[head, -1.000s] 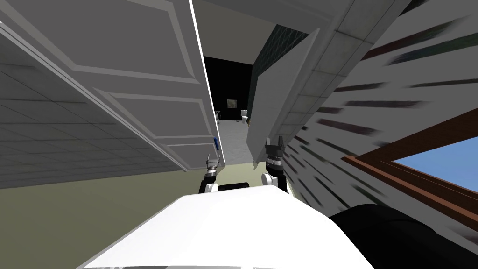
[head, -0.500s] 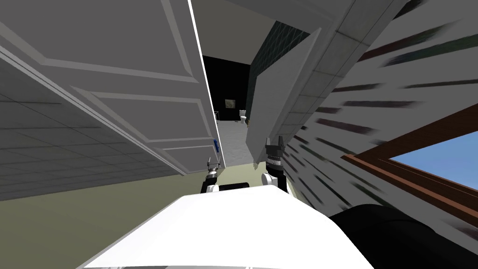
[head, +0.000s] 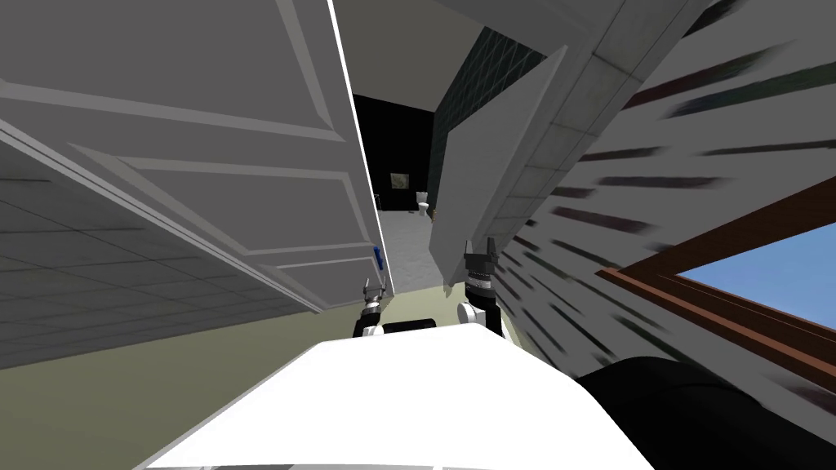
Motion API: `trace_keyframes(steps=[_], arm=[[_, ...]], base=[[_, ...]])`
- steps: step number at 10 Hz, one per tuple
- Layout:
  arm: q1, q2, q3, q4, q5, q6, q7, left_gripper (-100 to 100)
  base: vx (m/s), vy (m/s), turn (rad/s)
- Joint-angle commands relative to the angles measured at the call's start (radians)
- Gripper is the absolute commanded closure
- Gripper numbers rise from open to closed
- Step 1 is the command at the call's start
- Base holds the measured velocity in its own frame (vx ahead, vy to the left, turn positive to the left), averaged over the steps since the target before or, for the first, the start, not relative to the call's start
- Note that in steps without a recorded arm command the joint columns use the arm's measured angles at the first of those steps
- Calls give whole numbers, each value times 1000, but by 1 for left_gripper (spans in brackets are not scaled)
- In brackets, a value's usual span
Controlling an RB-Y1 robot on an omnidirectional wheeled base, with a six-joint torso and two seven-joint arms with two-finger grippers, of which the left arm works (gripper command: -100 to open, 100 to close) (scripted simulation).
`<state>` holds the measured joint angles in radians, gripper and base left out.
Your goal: Push the door open
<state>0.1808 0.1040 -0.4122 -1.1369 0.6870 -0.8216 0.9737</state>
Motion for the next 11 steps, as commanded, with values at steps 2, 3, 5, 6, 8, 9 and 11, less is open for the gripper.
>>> trace_keyframes(steps=[2, 3, 5, 6, 8, 9, 11], arm=[[-16, -1, -19, 60, 32, -24, 42, -100], [-19, -1, -23, 71, 38, -28, 50, -100], [-29, -2, -36, 111, 59, -43, 77, -100], [-34, -3, -42, 131, 70, -51, 90, -100], [-40, -4, -35, 134, 65, -50, 87, -100], [-41, -4, -34, 135, 65, -50, 87, -100], [-47, -3, -28, 142, 67, -49, 90, -100]], base=[[67, 72, -81], [60, 82, -62], [66, 74, -55], [55, 72, -64], [73, 37, -18], [187, 23, -28], [182, 5, -23]])
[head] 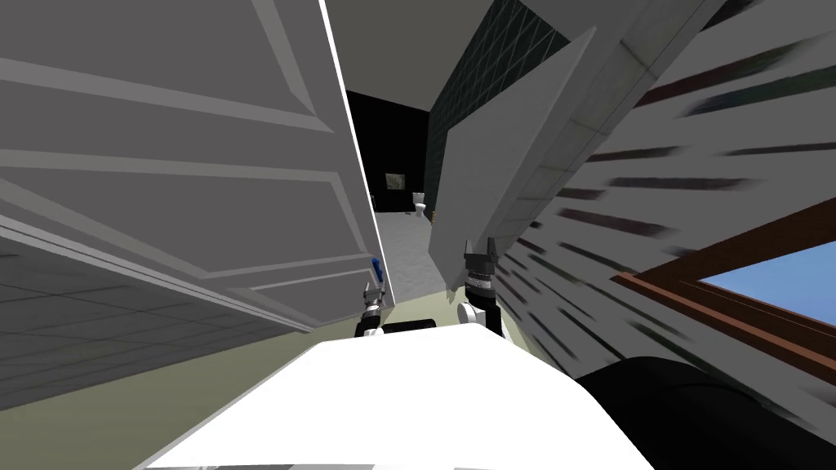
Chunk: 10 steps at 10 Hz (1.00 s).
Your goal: Push the door open
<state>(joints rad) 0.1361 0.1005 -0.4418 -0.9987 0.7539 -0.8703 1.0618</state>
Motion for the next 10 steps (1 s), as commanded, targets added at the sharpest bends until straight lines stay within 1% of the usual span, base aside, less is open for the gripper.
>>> trace_keyframes(steps=[1, 4, 5, 6, 10], arm=[[-5, 0, 5, 7, 2, 0, 3, -100], [-13, 0, 13, 15, 5, 1, 7, -100], [-11, 0, 11, 13, 4, 2, 6, -100], [-11, 0, 11, 13, 4, 2, 6, 100], [-11, 0, 11, 13, 4, 2, 6, 100]], base=[[187, 12, -26], [198, 57, -23], [82, 15, -3], [-10, 1, 4], [-10, -3, -5]])
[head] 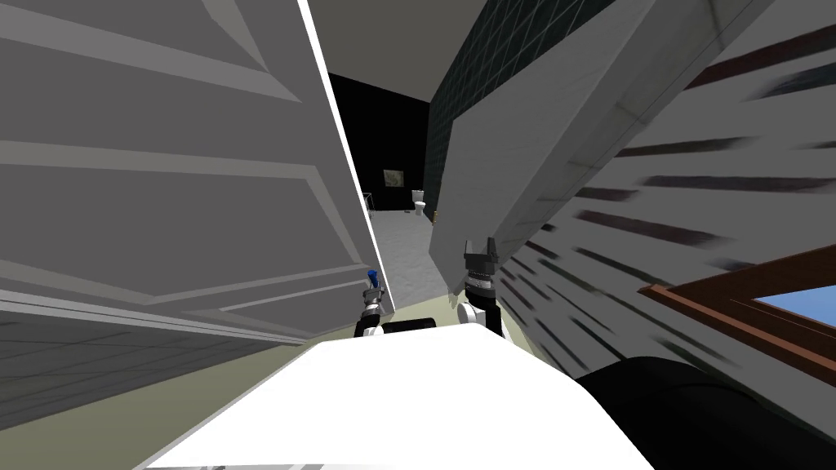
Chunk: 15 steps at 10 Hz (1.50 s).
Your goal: Push the door open
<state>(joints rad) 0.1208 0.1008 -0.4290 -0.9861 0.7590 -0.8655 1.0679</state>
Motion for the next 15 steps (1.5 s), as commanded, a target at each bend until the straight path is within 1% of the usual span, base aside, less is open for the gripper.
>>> trace_keyframes(steps=[1, 2, 3, 6, 11, 12, 13, 15], arm=[[4, 0, -2, 0, -1, -3, -1, 100], [-2, 1, 12, 3, 5, -2, -3, 100], [-2, 1, 15, 3, 7, -3, -4, 100], [-5, 1, 37, 8, 16, -7, -9, 100], [-13, 0, 96, 22, 42, -18, -23, 100], [-13, 0, 96, 22, 42, -18, -23, 100], [-16, -1, 116, 26, 51, -22, -28, 100], [-18, -2, 130, 29, 57, -24, -31, 100]], base=[[0, 0, 0], [113, -10, 16], [180, -42, 39], [168, -20, 35], [184, -14, 48], [143, -18, 36], [166, -7, 54], [149, -27, 45]])
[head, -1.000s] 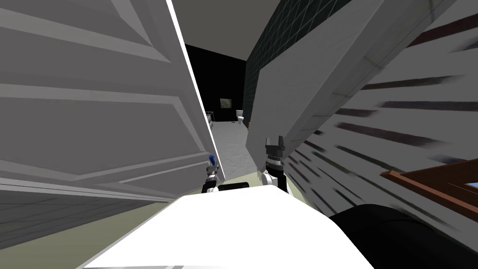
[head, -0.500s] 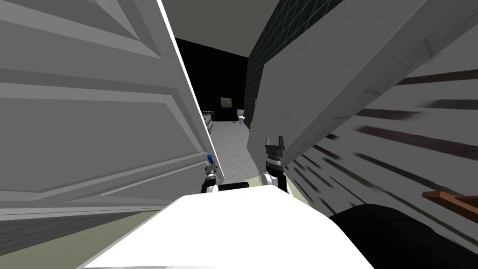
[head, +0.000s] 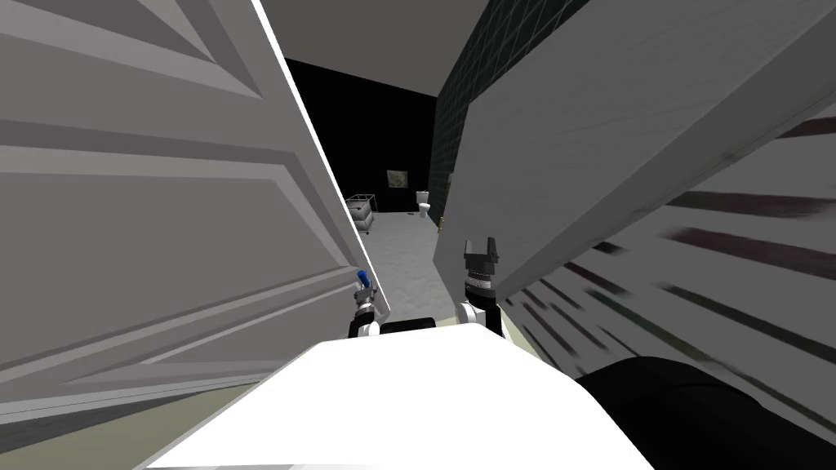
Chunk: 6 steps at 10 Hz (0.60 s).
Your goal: Push the door open
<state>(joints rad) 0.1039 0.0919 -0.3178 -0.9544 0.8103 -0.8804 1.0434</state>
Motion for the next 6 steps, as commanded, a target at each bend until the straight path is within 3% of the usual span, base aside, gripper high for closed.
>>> trace_keyframes(steps=[1, 6], arm=[[-3, 5, 33, 1, 12, -12, -10, 100], [-10, -3, 88, 13, 36, -23, -23, 100]], base=[[134, -23, 45], [160, -24, 53]])
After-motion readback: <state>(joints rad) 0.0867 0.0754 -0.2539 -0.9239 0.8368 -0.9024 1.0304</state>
